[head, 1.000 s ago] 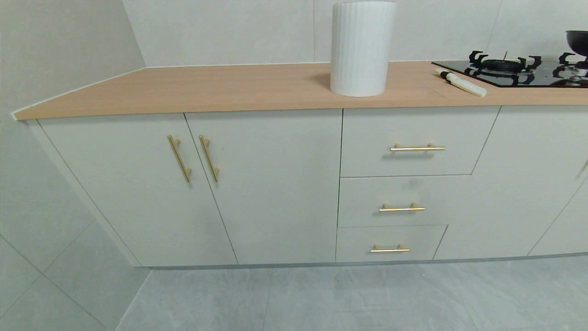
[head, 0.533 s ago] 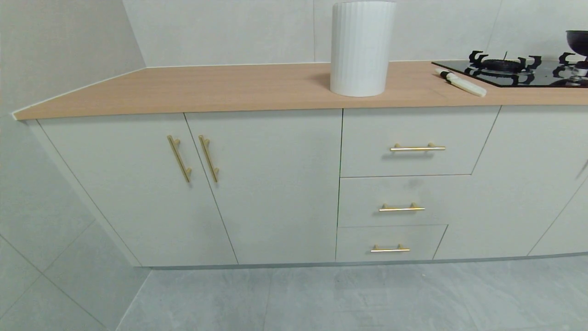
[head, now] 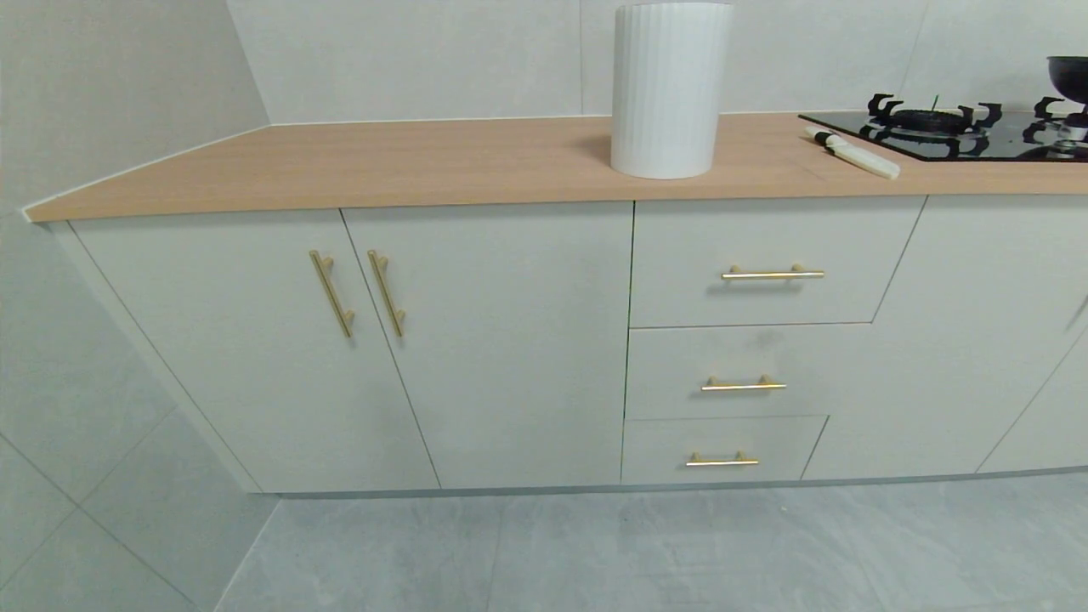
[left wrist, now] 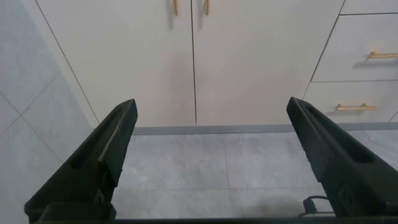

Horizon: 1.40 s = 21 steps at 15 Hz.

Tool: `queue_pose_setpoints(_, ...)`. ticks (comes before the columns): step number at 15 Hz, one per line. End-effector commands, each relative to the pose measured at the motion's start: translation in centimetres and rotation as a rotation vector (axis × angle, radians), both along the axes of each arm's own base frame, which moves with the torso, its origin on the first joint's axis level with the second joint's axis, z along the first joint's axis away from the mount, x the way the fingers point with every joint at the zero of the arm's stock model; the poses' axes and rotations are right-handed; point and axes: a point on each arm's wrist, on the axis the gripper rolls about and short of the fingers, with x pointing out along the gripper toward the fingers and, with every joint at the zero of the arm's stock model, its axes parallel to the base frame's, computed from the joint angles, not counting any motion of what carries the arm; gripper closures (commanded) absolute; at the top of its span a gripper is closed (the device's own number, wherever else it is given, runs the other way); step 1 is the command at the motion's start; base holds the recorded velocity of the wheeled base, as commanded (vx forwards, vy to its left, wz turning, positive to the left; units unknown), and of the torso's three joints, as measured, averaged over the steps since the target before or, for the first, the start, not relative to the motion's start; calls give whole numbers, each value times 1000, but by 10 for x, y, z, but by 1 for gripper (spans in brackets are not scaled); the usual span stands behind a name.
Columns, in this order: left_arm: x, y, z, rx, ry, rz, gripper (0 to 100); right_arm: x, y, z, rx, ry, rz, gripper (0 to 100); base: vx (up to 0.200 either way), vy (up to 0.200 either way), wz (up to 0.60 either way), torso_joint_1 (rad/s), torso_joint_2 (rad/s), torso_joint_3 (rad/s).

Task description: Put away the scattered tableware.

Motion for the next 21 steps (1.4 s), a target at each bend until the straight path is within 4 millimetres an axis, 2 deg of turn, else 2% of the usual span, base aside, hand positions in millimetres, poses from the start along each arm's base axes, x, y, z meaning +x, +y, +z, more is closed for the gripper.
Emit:
queue_pose_setpoints(1,0,0,0,0,2,1,0,0,0,0,0,5,0,0,0,0,0,0,0,0)
queue_pose_setpoints(3,0,0,0,0,2,1,0,0,0,0,0,5,-2,0,0,0,0,0,0,0)
queue_pose_setpoints(21,0,0,0,0,2,1,0,0,0,0,0,5,0,0,200,0,0,2,2,1)
